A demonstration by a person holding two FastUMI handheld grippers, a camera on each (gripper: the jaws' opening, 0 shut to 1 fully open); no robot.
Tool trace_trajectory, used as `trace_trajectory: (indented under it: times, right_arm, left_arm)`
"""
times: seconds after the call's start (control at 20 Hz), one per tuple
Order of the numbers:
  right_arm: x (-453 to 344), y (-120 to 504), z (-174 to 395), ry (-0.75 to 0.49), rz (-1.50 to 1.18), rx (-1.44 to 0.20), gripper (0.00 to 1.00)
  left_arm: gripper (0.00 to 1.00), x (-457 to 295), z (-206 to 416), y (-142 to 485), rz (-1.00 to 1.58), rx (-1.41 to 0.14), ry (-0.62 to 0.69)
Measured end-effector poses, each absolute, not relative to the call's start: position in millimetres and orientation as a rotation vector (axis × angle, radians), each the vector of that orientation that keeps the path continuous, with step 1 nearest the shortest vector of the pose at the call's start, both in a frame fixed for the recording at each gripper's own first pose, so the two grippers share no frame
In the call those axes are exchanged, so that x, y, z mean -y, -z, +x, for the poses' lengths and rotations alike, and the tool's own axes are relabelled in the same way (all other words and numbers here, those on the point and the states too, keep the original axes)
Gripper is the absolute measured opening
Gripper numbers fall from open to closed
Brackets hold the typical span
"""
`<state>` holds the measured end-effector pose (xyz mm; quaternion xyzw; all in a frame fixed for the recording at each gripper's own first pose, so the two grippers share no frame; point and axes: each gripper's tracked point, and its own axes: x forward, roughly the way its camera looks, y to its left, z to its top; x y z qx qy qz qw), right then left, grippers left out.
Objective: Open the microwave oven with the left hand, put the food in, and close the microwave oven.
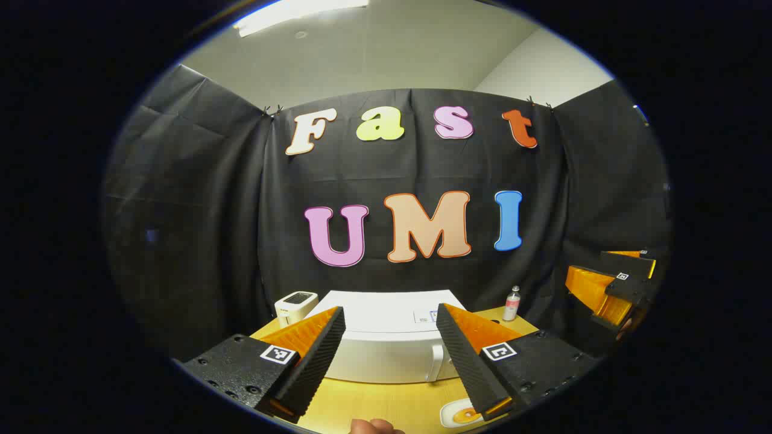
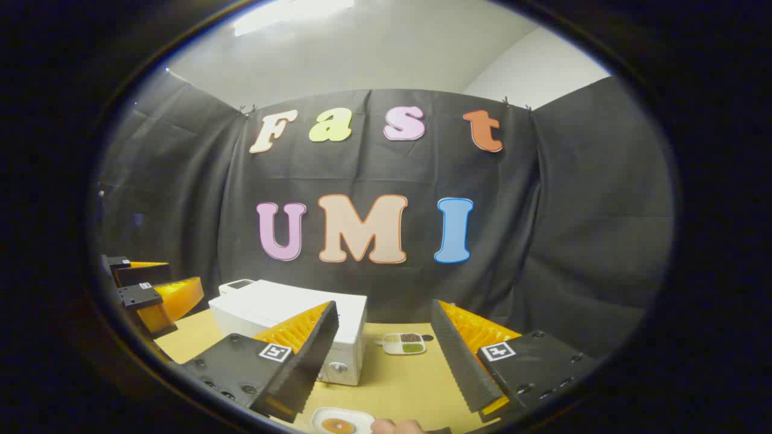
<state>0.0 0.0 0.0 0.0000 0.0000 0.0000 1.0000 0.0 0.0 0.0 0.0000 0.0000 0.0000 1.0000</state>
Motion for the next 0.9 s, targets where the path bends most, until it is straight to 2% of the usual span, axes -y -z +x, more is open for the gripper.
trace_trajectory:
  times: [0.05,0.45,0.5,0.6,0.85,0.9]
  right_arm:
    - [1.1,-0.6,2.2,0.000,-0.006,0.007,0.97]
    - [-1.2,1.1,7.0,-0.028,-0.063,0.040,0.97]
    - [-2.7,2.1,6.6,-0.034,-0.072,0.040,0.97]
    - [-5.9,1.8,5.3,-0.046,-0.075,0.047,0.96]
    - [-8.3,-0.1,7.3,-0.054,-0.024,0.034,0.96]
    - [-8.2,-2.3,8.8,-0.053,0.004,0.035,0.96]
  left_arm:
    - [0.96,-1.7,1.1,-1.4,0.007,0.008,-0.005]
    - [0.97,4.4,2.9,2.5,0.004,-0.001,-0.005]
    - [1.00,3.7,2.9,3.2,0.009,-0.002,-0.007]
    - [0.97,2.5,1.9,4.0,0.016,-0.001,-0.012]
    - [0.97,8.3,5.3,8.4,-0.017,-0.014,-0.005]
    - [1.00,8.0,6.0,8.9,-0.025,-0.018,-0.007]
